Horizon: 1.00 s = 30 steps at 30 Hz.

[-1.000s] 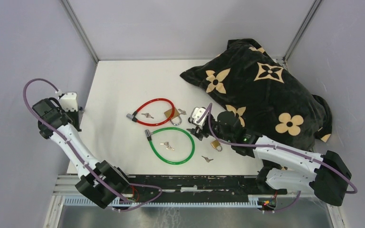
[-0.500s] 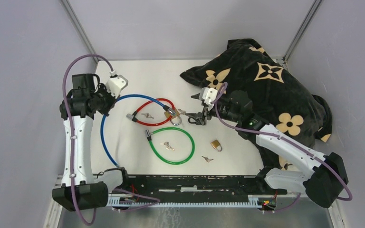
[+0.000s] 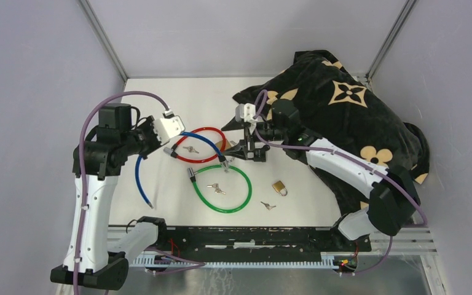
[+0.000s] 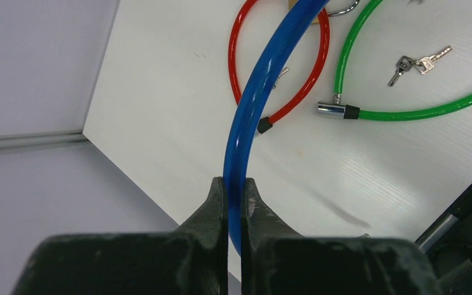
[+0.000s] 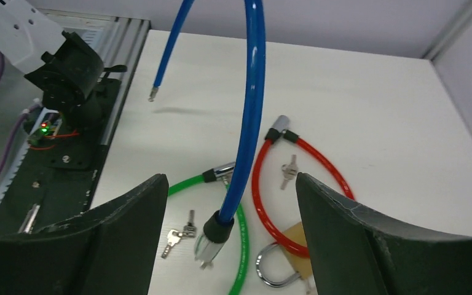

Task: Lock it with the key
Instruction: Pick up the lock from the center of the board.

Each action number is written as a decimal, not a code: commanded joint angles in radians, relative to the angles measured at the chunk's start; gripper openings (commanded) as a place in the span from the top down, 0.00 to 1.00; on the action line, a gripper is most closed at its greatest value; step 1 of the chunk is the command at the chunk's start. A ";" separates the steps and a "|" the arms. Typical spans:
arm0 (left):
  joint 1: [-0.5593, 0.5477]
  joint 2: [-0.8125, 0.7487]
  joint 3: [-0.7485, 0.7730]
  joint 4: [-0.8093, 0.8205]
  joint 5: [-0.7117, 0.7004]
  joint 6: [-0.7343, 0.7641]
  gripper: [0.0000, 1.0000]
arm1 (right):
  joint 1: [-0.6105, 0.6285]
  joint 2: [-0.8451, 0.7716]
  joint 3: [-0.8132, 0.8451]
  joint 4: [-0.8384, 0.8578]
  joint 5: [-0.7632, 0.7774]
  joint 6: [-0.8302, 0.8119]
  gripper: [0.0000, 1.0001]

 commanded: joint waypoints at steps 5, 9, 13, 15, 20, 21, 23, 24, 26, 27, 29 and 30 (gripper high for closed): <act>-0.024 -0.063 -0.048 0.089 0.088 0.102 0.98 | 0.099 0.146 0.129 0.026 -0.026 0.069 0.22; -0.028 -0.075 -0.054 0.090 0.104 0.098 0.98 | 0.101 0.203 0.161 0.024 -0.008 0.090 0.55; -0.027 -0.077 -0.055 0.122 0.135 -0.018 0.98 | 0.097 0.208 0.155 0.033 -0.005 0.121 1.00; -0.028 -0.080 -0.076 0.179 0.153 -0.148 0.98 | 0.076 0.187 0.139 0.060 -0.006 0.166 1.00; -0.027 -0.137 -0.230 0.341 0.289 -0.491 0.56 | -0.046 0.041 -0.051 0.414 -0.055 0.441 1.00; -0.027 -0.156 -0.270 0.368 0.339 -0.520 0.52 | -0.065 0.010 -0.077 0.451 -0.068 0.468 1.00; -0.028 -0.206 -0.374 0.434 0.396 -0.574 0.43 | -0.093 -0.034 -0.098 0.458 -0.102 0.475 1.00; -0.027 -0.231 -0.403 0.473 0.405 -0.596 0.38 | -0.105 -0.053 -0.108 0.452 -0.118 0.470 1.00; -0.028 -0.285 -0.499 0.555 0.399 -0.624 0.30 | -0.131 -0.102 -0.135 0.451 -0.140 0.466 1.00; -0.027 -0.312 -0.535 0.595 0.392 -0.635 0.27 | -0.150 -0.129 -0.147 0.452 -0.154 0.467 1.00; -0.028 -0.355 -0.597 0.690 0.358 -0.688 0.22 | -0.185 -0.185 -0.166 0.436 -0.179 0.444 1.00; -0.028 -0.372 -0.624 0.735 0.335 -0.728 0.21 | -0.201 -0.217 -0.171 0.413 -0.184 0.420 1.00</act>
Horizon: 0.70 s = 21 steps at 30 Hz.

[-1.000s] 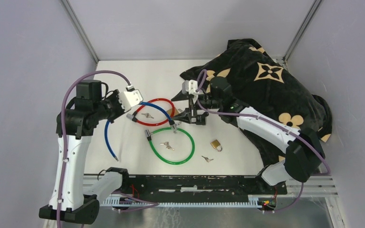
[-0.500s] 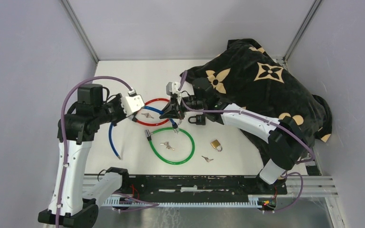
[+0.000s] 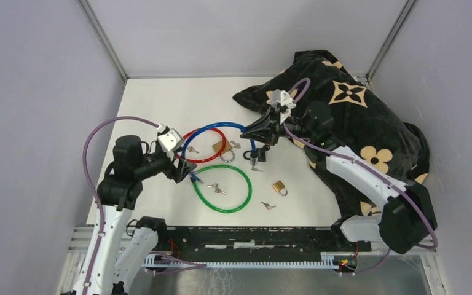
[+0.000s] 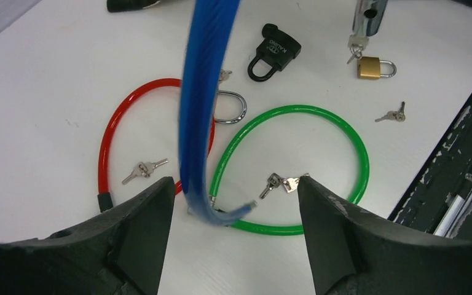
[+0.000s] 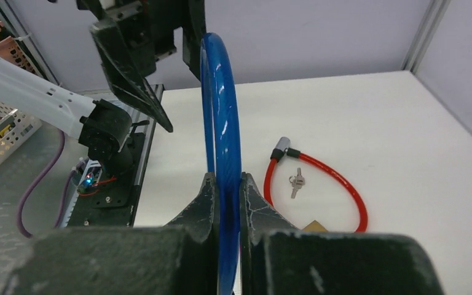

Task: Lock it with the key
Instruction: Pick up the lock from the center of the board, then adjust the lock.

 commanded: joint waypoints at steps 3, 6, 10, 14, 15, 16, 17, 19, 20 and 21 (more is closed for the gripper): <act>-0.004 -0.088 -0.138 0.335 0.033 -0.244 0.20 | -0.081 -0.204 -0.001 0.012 -0.099 -0.091 1.00; -0.003 -0.111 -0.224 0.431 0.050 -0.305 0.20 | -0.094 -0.244 0.025 -0.052 -0.108 -0.140 1.00; -0.003 -0.148 -0.293 0.530 0.067 -0.347 0.21 | -0.107 -0.261 0.051 -0.109 -0.023 -0.147 1.00; -0.003 -0.189 -0.314 0.606 0.078 -0.402 0.21 | -0.108 -0.269 0.025 -0.085 0.057 -0.109 1.00; -0.003 -0.195 -0.308 0.615 0.074 -0.415 0.21 | -0.108 -0.267 0.024 -0.099 0.086 -0.112 1.00; -0.004 -0.199 -0.293 0.619 0.066 -0.425 0.21 | -0.108 -0.265 0.027 -0.132 0.136 -0.119 1.00; -0.003 -0.206 -0.275 0.616 0.054 -0.427 0.21 | -0.107 -0.261 0.034 -0.170 0.195 -0.132 1.00; -0.003 -0.213 -0.234 0.592 -0.003 -0.478 0.20 | -0.107 -0.255 0.053 -0.272 0.343 -0.163 1.00; -0.003 -0.216 -0.209 0.577 -0.052 -0.507 0.20 | -0.107 -0.253 0.061 -0.303 0.414 -0.177 1.00; -0.003 -0.216 -0.186 0.562 -0.108 -0.537 0.20 | -0.105 -0.251 0.069 -0.331 0.472 -0.183 1.00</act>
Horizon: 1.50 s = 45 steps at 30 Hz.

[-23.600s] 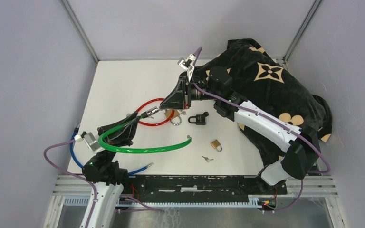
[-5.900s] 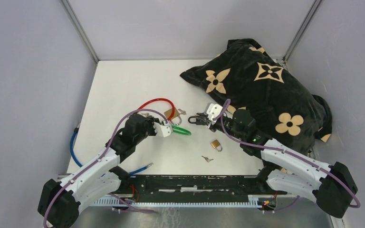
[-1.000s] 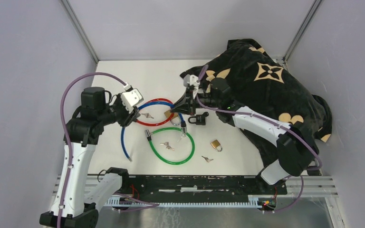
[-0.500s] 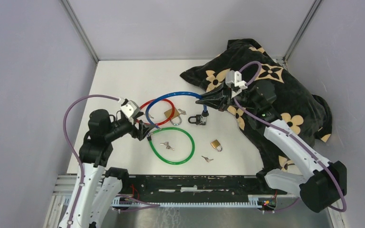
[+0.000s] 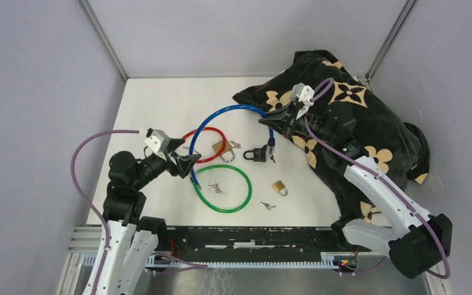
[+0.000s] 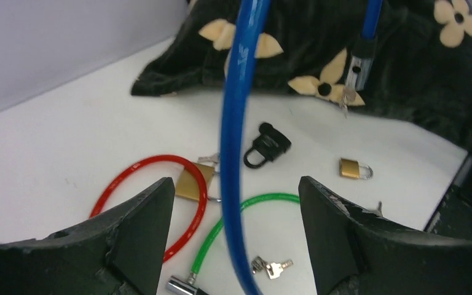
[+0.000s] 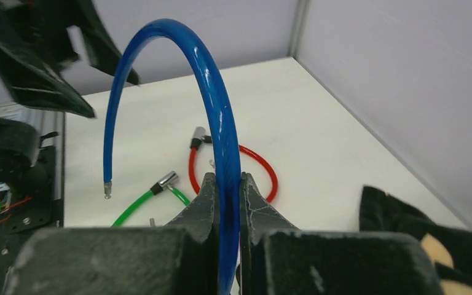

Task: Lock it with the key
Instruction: Adjust the lock.

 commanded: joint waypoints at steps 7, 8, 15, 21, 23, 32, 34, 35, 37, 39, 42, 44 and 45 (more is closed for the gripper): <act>-0.004 0.070 0.189 0.143 -0.095 -0.455 0.38 | 0.152 0.005 0.061 -0.132 0.663 -0.054 1.00; -0.003 0.104 0.181 0.199 -0.025 -0.534 0.38 | 0.202 0.011 0.053 -0.118 0.731 -0.053 1.00; -0.109 0.341 0.176 0.355 0.047 -0.753 0.19 | 0.438 0.104 -0.008 0.027 1.015 0.001 1.00; -0.168 0.420 0.167 0.396 -0.003 -0.821 0.08 | 0.576 0.222 0.022 0.111 1.071 -0.013 1.00; -0.169 0.432 0.147 0.390 -0.028 -0.841 0.07 | 0.609 0.250 0.034 0.131 1.071 -0.024 1.00; -0.168 0.436 0.094 0.287 -0.133 -0.822 0.41 | 0.694 0.260 -0.015 0.252 0.933 -0.119 1.00; -0.168 0.426 0.088 0.288 -0.142 -0.813 0.67 | 0.695 0.256 -0.023 0.245 0.895 -0.142 1.00; -0.167 0.418 0.089 0.292 -0.143 -0.802 0.80 | 0.693 0.250 -0.031 0.243 0.863 -0.153 1.00; -0.167 0.404 0.094 0.293 -0.139 -0.764 0.98 | 0.687 0.225 -0.052 0.237 0.798 -0.186 0.89; -0.165 0.387 0.103 0.292 -0.110 -0.695 0.98 | 0.666 0.175 -0.078 0.222 0.724 -0.218 0.58; -0.166 0.361 0.143 0.256 -0.003 -0.485 0.98 | 0.590 0.061 -0.112 0.149 0.609 -0.278 0.37; -0.166 0.349 0.194 0.168 0.111 -0.290 0.98 | 0.496 -0.023 -0.124 0.077 0.463 -0.298 0.32; -0.166 0.344 0.235 0.088 0.167 -0.196 0.98 | 0.433 -0.064 -0.132 0.059 0.374 -0.300 0.30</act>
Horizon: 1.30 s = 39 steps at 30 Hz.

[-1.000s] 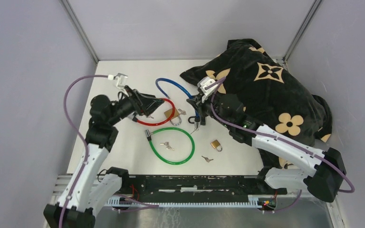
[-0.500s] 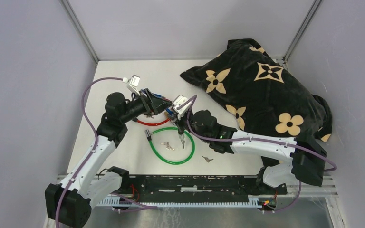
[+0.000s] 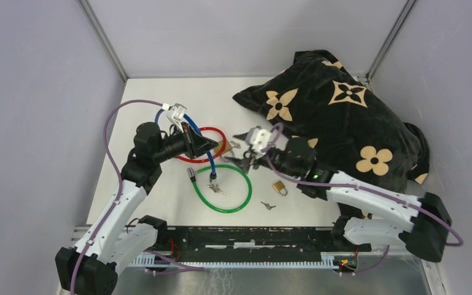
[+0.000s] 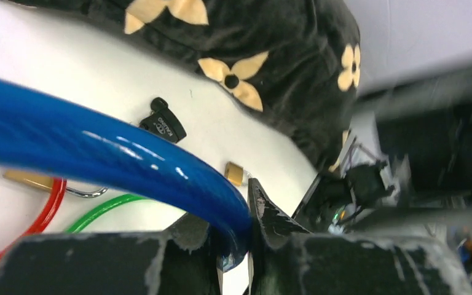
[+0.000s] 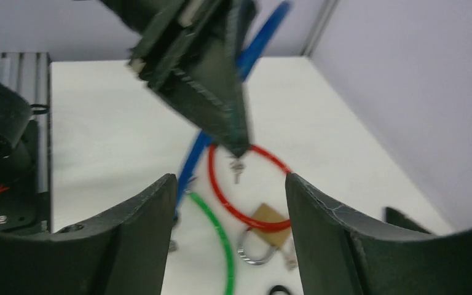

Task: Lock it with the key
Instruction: Adjust the lock.

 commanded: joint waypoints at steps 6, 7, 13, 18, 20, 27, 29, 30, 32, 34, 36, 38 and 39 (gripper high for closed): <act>-0.003 -0.032 0.278 -0.474 0.466 0.794 0.98 | -0.358 -0.215 -0.014 -0.098 -0.417 -0.173 0.18; -0.004 -0.028 0.300 -0.526 0.475 0.842 0.98 | -0.377 -0.195 -0.004 -0.094 -0.418 -0.182 0.16; -0.064 0.022 0.449 -0.853 0.461 1.116 0.98 | -0.411 -0.091 0.030 0.119 -0.535 -0.188 0.02; -0.139 0.067 0.507 -1.037 0.382 1.230 0.98 | -0.411 -0.012 0.082 0.203 -0.571 -0.149 0.02; -0.140 0.073 0.530 -1.033 0.375 1.229 0.98 | -0.411 -0.026 0.061 0.205 -0.532 -0.147 0.02; -0.154 0.102 0.573 -1.133 0.336 1.340 0.98 | -0.411 -0.086 0.031 0.100 -0.414 -0.265 0.02; -0.173 0.117 0.588 -1.166 0.329 1.364 0.98 | -0.411 -0.050 0.067 0.093 -0.435 -0.268 0.02; -0.189 0.125 0.594 -1.175 0.320 1.369 0.98 | -0.411 -0.032 0.090 0.091 -0.443 -0.270 0.02; -0.217 0.138 0.602 -1.181 0.308 1.368 0.98 | -0.411 0.008 0.121 0.087 -0.491 -0.278 0.02; -0.224 0.139 0.607 -1.180 0.314 1.371 0.98 | -0.410 0.045 0.142 0.080 -0.551 -0.275 0.02; -0.225 0.136 0.606 -1.173 0.313 1.373 0.98 | -0.411 0.074 0.155 0.080 -0.564 -0.251 0.03; -0.227 0.135 0.607 -1.172 0.314 1.376 0.98 | -0.411 0.099 0.158 0.094 -0.542 -0.222 0.05; -0.228 0.136 0.609 -1.172 0.314 1.375 0.98 | -0.412 0.106 0.155 0.102 -0.537 -0.215 0.07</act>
